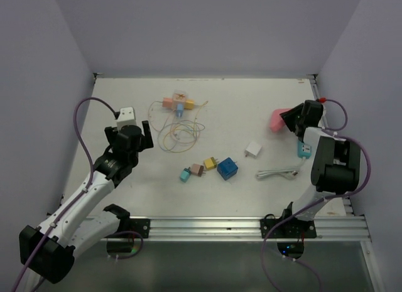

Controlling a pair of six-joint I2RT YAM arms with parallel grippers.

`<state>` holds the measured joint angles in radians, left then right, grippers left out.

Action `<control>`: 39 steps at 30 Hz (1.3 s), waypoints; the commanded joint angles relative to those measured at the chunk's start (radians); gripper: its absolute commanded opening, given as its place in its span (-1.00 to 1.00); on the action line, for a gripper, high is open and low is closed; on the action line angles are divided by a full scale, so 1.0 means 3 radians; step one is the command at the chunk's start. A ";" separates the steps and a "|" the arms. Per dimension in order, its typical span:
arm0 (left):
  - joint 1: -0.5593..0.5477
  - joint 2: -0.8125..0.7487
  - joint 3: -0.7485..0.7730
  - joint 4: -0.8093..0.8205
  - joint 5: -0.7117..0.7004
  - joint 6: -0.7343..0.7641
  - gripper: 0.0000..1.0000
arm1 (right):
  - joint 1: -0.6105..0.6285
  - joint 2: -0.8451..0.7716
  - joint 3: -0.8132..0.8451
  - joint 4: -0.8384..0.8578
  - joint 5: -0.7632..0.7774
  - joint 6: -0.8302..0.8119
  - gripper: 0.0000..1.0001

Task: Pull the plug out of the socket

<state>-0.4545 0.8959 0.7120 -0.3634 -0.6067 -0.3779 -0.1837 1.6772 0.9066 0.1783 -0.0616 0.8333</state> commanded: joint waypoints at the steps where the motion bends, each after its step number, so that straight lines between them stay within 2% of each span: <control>1: 0.0088 -0.0010 0.0050 0.0168 -0.0100 0.0048 0.99 | -0.0073 0.0161 0.0215 0.0367 -0.0346 0.0121 -1.00; 5: 0.0129 -0.0051 0.0035 0.0183 -0.0089 0.0063 0.99 | -0.0124 0.0356 0.0266 0.0311 -0.0438 0.0127 -0.87; 8: 0.0145 -0.0067 0.0030 0.0189 -0.0079 0.0063 0.99 | -0.0144 0.0474 0.0256 0.0321 -0.0536 0.0116 -0.49; 9: 0.0150 -0.0067 0.0025 0.0194 -0.0074 0.0063 0.99 | -0.0150 0.0514 0.0256 0.0316 -0.0546 0.0116 -0.27; 11: 0.0155 -0.0067 0.0035 0.0194 -0.0064 0.0063 0.99 | -0.0150 0.0535 0.0246 0.0280 -0.0562 0.0096 -0.09; 12: 0.0160 -0.0067 0.0030 0.0194 -0.0064 0.0063 0.99 | -0.0150 0.0535 0.0245 0.0265 -0.0552 0.0086 0.08; 15: 0.0165 -0.0072 0.0030 0.0194 -0.0059 0.0063 0.99 | -0.0165 0.0489 0.0230 0.0193 -0.0531 0.0065 0.36; 18: 0.0175 -0.0077 0.0025 0.0194 -0.0054 0.0063 0.99 | -0.0175 0.0448 0.0230 0.0132 -0.0556 0.0040 0.53; 24: 0.0181 -0.0087 0.0025 0.0194 -0.0043 0.0068 0.99 | -0.0196 0.0285 0.0235 -0.0088 -0.0500 -0.0057 0.78; 31: 0.0186 -0.0087 0.0020 0.0194 -0.0028 0.0063 0.99 | -0.0206 0.0034 0.0312 -0.0527 -0.0286 -0.0206 0.89; 39: 0.0186 -0.0062 0.0025 0.0199 0.0028 0.0073 0.99 | -0.0201 -0.0298 0.0481 -0.1361 -0.0025 -0.0287 0.95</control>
<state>-0.4061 0.8837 0.7120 -0.3592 -0.6006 -0.3733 -0.2390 1.6573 1.0100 -0.1047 -0.1162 0.7738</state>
